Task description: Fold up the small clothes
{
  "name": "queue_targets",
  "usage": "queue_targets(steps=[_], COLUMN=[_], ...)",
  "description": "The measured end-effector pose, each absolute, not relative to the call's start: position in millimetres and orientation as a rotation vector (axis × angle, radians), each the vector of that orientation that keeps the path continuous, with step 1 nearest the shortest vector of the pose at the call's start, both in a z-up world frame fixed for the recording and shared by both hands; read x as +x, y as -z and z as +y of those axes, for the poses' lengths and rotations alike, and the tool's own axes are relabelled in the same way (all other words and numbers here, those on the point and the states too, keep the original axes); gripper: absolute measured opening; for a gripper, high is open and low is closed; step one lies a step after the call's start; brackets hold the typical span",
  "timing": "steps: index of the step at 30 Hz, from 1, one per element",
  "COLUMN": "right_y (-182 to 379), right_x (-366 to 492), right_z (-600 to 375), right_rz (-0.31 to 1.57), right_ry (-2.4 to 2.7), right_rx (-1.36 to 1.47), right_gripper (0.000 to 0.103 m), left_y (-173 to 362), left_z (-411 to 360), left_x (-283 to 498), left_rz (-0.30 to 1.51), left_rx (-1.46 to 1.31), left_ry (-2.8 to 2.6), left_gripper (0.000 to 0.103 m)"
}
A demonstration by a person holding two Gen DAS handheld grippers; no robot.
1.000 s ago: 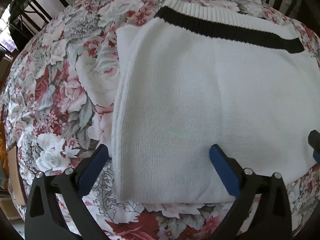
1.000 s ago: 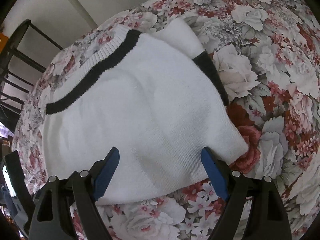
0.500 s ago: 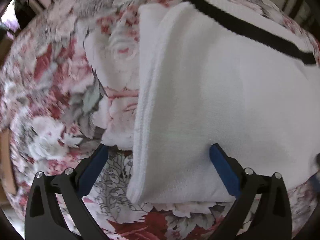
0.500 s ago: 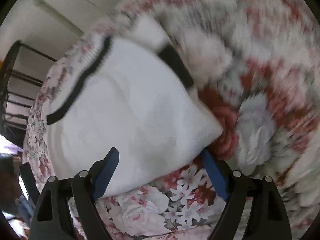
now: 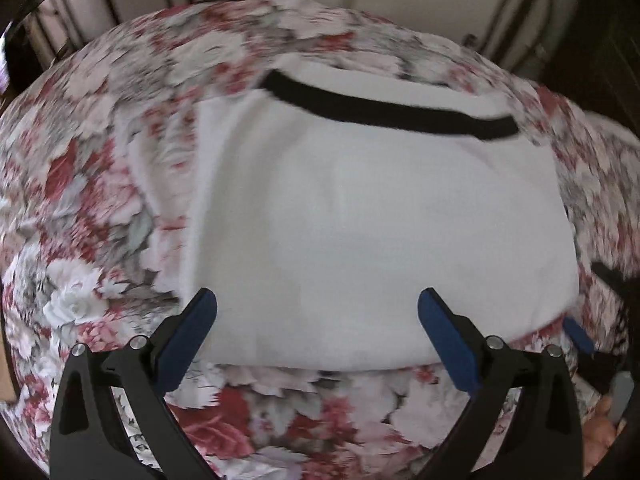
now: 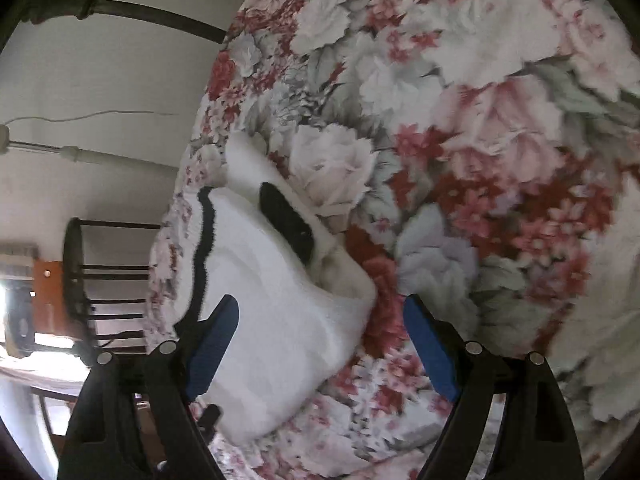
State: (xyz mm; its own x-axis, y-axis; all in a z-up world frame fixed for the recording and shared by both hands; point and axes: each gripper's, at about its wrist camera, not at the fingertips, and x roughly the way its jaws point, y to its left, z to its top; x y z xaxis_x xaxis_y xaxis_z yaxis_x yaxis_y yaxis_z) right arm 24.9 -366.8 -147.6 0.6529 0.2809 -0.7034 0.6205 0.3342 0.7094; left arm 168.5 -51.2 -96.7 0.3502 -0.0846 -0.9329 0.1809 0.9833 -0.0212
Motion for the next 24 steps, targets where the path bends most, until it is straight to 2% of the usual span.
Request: queue_targets(steps=[16,24], right_y=[163,172], right_x=[90,121], right_z=[-382,-353], right_rz=[0.828,0.899], right_ry=[0.201,0.218], right_rx=[1.115,0.861], right_gripper=[0.086,0.086], left_y=[125,140], left_z=[-105,-98], left_x=[192,212], left_rz=[1.223,1.294], left_rx=[0.286,0.272], left_ry=[0.214,0.148], left_gripper=[0.098,0.099])
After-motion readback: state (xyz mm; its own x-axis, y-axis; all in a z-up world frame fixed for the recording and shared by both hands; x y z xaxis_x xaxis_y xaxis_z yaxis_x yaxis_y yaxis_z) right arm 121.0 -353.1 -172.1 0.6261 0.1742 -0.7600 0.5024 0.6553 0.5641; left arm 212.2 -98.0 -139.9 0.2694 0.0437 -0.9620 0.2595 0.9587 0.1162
